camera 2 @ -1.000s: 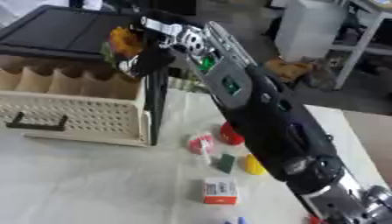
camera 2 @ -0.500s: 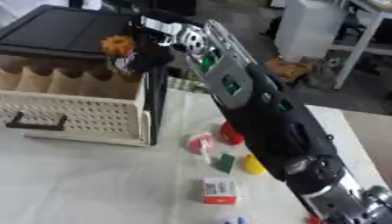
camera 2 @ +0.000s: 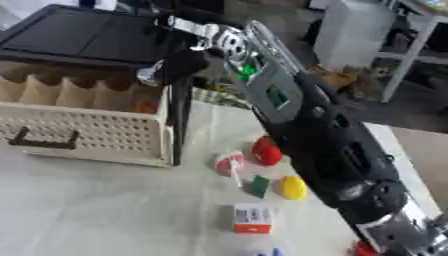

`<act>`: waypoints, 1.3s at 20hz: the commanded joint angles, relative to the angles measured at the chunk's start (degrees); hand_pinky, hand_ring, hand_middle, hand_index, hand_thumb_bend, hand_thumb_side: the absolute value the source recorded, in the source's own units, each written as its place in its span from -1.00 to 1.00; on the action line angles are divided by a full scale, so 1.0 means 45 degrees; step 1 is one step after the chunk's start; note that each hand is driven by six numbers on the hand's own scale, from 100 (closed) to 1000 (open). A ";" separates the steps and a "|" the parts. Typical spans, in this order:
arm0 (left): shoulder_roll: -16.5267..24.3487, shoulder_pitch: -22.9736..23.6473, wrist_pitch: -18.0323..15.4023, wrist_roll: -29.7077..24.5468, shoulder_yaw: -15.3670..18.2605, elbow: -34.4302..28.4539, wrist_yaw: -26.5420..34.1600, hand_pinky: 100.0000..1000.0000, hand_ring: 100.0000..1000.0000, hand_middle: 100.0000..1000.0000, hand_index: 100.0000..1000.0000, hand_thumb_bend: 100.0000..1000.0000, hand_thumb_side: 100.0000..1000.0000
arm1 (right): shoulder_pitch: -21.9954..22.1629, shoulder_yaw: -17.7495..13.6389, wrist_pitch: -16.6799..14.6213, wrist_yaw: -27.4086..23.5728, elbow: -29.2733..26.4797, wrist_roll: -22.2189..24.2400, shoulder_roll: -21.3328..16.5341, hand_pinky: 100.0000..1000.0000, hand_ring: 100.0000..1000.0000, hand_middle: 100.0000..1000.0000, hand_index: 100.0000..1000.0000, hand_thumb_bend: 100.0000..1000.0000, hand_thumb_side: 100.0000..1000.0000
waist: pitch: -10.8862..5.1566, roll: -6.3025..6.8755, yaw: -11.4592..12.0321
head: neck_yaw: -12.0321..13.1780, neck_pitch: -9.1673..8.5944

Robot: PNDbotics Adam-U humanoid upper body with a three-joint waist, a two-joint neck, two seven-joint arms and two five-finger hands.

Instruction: Pick up objects from table and place into drawer.

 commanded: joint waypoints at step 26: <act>0.0412 0.0346 0.0162 -0.0196 0.0149 -0.0104 -0.0334 -1.00 -1.00 -1.00 0.45 -1.00 -0.68 | 0.2109 -0.2164 0.2005 -0.3003 -0.6261 -0.2339 -0.3224 0.38 0.34 0.42 0.78 -0.72 -0.15 | -0.0356 0.0988 -0.0850 | 0.0621 0.0522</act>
